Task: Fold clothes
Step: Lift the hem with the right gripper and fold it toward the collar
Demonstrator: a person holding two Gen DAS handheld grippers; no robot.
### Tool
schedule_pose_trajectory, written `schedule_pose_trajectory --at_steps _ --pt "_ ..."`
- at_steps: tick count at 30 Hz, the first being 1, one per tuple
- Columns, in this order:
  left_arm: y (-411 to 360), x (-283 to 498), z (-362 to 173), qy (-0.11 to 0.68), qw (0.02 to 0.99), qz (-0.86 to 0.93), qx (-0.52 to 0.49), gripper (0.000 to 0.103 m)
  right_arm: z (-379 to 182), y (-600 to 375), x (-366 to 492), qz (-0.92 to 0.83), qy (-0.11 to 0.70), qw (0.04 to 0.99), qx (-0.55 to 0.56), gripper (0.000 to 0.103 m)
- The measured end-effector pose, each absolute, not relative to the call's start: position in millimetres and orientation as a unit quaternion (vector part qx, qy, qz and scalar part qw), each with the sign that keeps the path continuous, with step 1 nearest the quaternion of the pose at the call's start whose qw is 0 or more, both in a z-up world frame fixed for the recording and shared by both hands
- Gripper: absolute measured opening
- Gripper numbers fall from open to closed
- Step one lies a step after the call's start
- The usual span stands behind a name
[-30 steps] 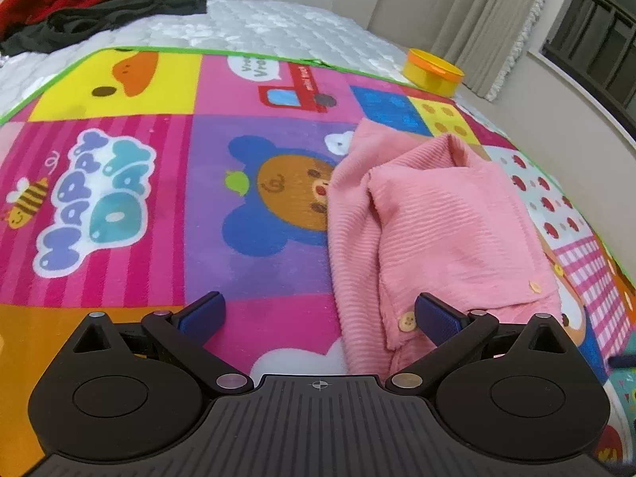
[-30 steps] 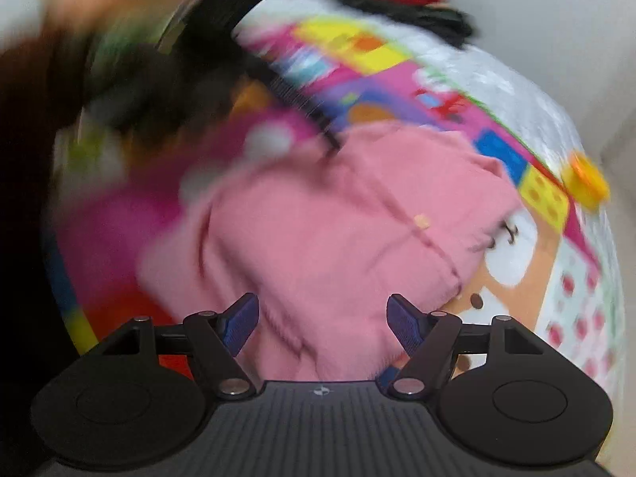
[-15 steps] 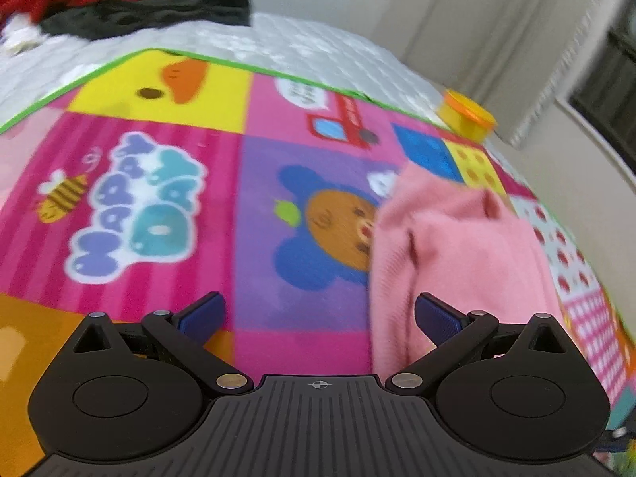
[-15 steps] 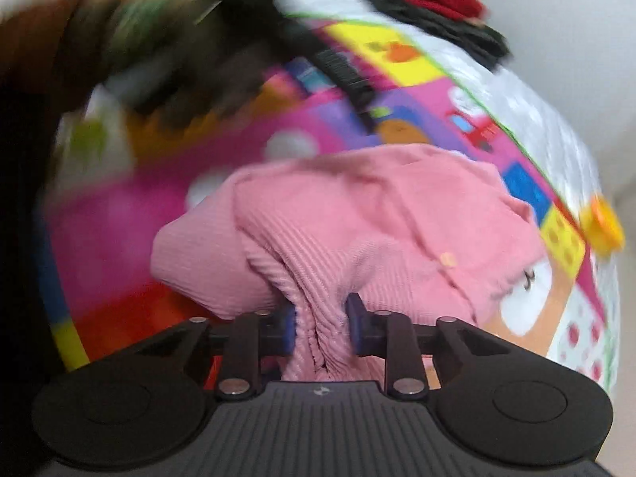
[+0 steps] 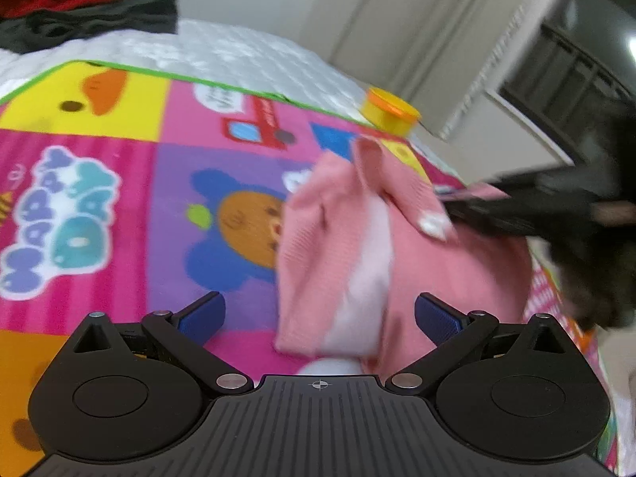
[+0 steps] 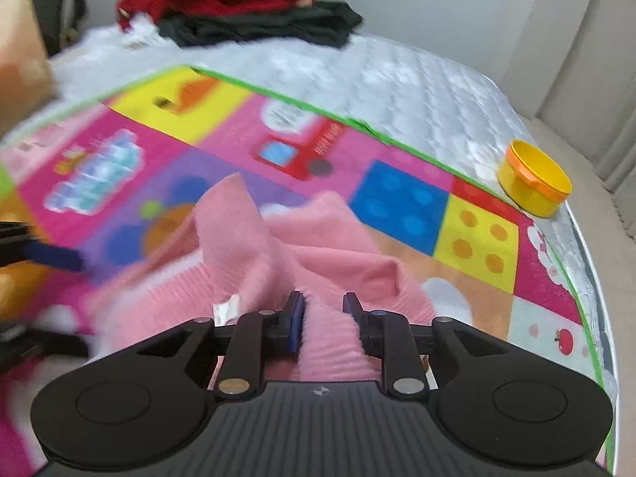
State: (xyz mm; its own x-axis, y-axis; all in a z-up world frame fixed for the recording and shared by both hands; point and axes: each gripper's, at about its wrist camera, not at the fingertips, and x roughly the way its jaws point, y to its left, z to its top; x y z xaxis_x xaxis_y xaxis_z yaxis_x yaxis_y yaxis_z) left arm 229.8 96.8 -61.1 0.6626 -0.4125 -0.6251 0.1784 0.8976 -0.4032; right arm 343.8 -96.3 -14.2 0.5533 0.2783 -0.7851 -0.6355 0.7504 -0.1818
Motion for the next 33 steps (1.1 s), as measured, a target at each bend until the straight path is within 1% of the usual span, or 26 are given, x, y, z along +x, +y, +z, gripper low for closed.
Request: schedule_pose_trajectory --at_steps 2,4,5,6,7,9,10,12,15,18,20,26,30,32,33 --pt "92 231 -65 0.382 0.895 -0.171 -0.153 0.103 -24 -97 353 0.254 0.387 0.855 -0.232 0.027" --pt "91 232 -69 0.385 0.894 -0.17 -0.153 0.103 -26 -100 360 0.241 0.385 0.862 -0.223 0.04" --pt "91 232 -70 0.386 0.894 -0.168 -0.153 0.103 -23 -103 362 0.234 0.381 0.869 -0.213 0.043" --pt "91 233 -71 0.387 0.895 -0.164 -0.152 0.103 -15 -109 361 0.229 0.375 0.877 -0.196 0.049" --pt "91 233 -73 0.388 0.895 -0.16 -0.15 0.103 -5 -116 356 0.225 0.365 0.887 -0.172 0.061" --pt "90 233 -75 0.39 0.897 -0.151 -0.144 0.103 18 -132 340 0.221 0.341 0.905 -0.128 0.073" --pt "89 233 -76 0.391 0.898 -0.147 -0.14 0.103 28 -140 328 0.225 0.326 0.911 -0.114 0.077" --pt "89 233 -76 0.392 0.899 -0.142 -0.132 0.103 44 -151 294 0.233 0.281 0.923 -0.123 0.078" --pt "88 232 -75 0.393 0.9 -0.137 -0.129 0.103 49 -152 229 0.268 0.201 0.915 -0.226 0.084" --pt "89 231 -74 0.394 0.9 -0.132 -0.13 0.103 24 -136 182 0.313 0.194 0.867 -0.335 0.084" --pt "88 231 -74 0.394 0.901 -0.13 -0.129 0.103 3 -124 168 0.327 0.209 0.846 -0.366 0.084" --pt "87 231 -74 0.396 0.9 -0.13 -0.126 0.103 -62 -82 186 0.288 0.178 0.827 -0.449 0.084" --pt "93 235 -74 0.396 0.897 -0.132 -0.147 0.103 -68 -70 223 0.278 0.2 0.843 -0.414 0.084" --pt "98 236 -72 0.393 0.895 -0.133 -0.163 0.103 -61 -67 243 0.268 0.226 0.861 -0.369 0.076" --pt "103 237 -70 0.388 0.896 -0.128 -0.174 0.103 -57 -66 248 0.268 0.239 0.866 -0.348 0.068"
